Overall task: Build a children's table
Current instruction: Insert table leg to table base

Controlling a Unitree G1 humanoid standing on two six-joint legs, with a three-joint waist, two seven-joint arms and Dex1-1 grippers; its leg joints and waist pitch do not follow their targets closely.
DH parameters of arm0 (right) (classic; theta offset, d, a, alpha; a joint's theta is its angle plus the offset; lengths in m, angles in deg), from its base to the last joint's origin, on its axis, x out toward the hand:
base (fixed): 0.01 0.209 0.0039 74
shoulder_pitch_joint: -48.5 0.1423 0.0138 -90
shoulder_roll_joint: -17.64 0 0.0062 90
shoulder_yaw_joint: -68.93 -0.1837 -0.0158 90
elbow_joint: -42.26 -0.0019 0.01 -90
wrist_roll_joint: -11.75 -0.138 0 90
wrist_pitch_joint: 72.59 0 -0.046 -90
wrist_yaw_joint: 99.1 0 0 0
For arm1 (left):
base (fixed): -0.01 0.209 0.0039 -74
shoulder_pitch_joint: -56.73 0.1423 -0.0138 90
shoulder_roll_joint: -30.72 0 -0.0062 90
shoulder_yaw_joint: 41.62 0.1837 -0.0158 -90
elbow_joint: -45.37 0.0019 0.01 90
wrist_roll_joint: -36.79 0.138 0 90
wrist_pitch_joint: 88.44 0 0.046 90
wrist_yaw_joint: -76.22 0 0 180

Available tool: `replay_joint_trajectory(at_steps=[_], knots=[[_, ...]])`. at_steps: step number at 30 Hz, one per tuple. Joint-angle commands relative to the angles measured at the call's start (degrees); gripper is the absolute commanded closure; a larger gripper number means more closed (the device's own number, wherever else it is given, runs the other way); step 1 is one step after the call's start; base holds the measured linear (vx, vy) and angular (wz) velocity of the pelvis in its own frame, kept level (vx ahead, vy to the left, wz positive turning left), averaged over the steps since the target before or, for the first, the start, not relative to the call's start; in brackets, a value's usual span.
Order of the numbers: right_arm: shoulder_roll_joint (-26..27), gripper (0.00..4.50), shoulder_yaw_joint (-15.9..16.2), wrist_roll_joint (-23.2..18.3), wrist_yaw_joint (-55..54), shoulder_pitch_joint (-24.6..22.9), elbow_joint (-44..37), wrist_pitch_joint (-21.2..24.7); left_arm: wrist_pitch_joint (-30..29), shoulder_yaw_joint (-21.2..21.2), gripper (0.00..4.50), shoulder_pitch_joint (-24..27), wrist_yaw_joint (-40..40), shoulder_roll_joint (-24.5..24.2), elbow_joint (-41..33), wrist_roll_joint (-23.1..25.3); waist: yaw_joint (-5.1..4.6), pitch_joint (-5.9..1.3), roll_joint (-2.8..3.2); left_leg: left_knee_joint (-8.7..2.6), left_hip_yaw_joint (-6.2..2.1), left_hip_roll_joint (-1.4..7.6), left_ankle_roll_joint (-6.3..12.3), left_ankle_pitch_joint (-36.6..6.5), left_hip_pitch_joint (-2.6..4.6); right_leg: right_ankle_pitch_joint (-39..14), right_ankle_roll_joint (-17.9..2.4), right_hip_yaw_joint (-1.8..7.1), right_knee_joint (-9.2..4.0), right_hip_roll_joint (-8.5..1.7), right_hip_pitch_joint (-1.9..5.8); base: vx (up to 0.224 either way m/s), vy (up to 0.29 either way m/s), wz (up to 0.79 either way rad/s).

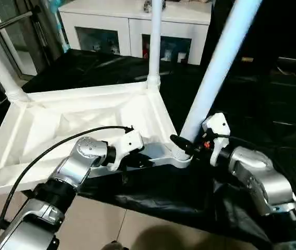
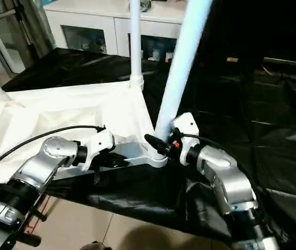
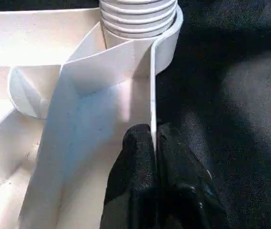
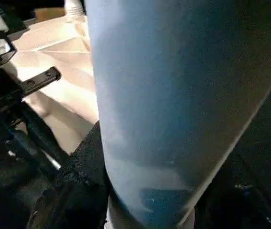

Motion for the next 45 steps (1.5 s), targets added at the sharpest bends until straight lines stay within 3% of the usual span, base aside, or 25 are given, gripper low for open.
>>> replay_joint_trajectory(at_steps=[1,11,17,28,32,38,45], knots=[[-0.26,2.60,5.60,3.15,2.57,-2.26,5.46,2.46,2.12,-0.82,4.50,-0.44,0.07,0.67,-3.58,-0.83,0.03,-2.78,-0.64,-4.65,-1.21,2.98,-0.36,-13.65,0.84,-11.81,-9.68,2.15,-5.54,-4.70,1.85,0.000,0.000,0.00],[-0.95,2.60,4.61,2.64,4.85,-1.29,9.61,1.47,2.67,-0.66,4.50,0.37,-0.17,0.46,-4.03,-0.70,-0.13,-2.67,-1.04,-4.87,-1.16,3.02,-0.19,-14.73,1.01,-14.44,-9.33,2.20,-5.87,-4.70,1.74,0.000,0.000,0.00],[-1.93,2.60,3.26,1.93,6.19,0.20,9.48,2.05,2.87,-0.56,4.50,0.25,0.09,0.30,-3.72,-0.42,-0.08,-2.70,-0.65,-4.96,-1.24,3.08,-0.45,-15.24,1.08,-14.00,-9.57,2.20,-5.91,-4.69,1.72,0.000,0.000,0.00],[-4.41,2.60,1.86,-0.35,8.82,2.94,5.52,5.79,3.46,0.44,4.50,-0.07,0.95,0.03,-3.39,0.71,0.10,-2.96,-0.52,-4.72,-1.08,3.03,0.29,-12.47,1.03,-7.11,-11.15,2.00,-5.45,-4.41,2.09,0.000,0.000,0.00],[-5.52,2.60,3.04,-0.67,10.56,3.82,4.27,7.42,4.30,1.45,4.50,0.39,0.57,-0.06,-3.34,2.14,0.23,-2.94,-0.46,-4.81,-1.10,3.19,-0.03,-13.08,1.16,-8.17,-10.99,2.01,-5.55,-4.51,2.06,0.000,0.000,0.00],[-6.03,2.60,4.73,-0.09,11.49,3.61,3.07,9.43,3.99,1.85,4.50,1.22,0.50,0.32,-4.19,2.12,0.69,-3.12,-0.86,-4.51,-0.91,3.21,1.08,-9.80,1.03,-3.47,-11.50,1.95,-5.09,-4.58,2.21,0.000,0.000,0.00],[-3.78,2.60,3.47,-0.81,10.24,5.66,7.65,10.29,4.20,2.26,4.50,1.52,0.88,0.34,-4.41,2.53,0.35,-2.89,-0.74,-4.84,-0.98,3.20,0.12,-12.40,1.12,-8.33,-11.38,1.96,-5.55,-4.73,2.13,0.000,0.000,0.00]])
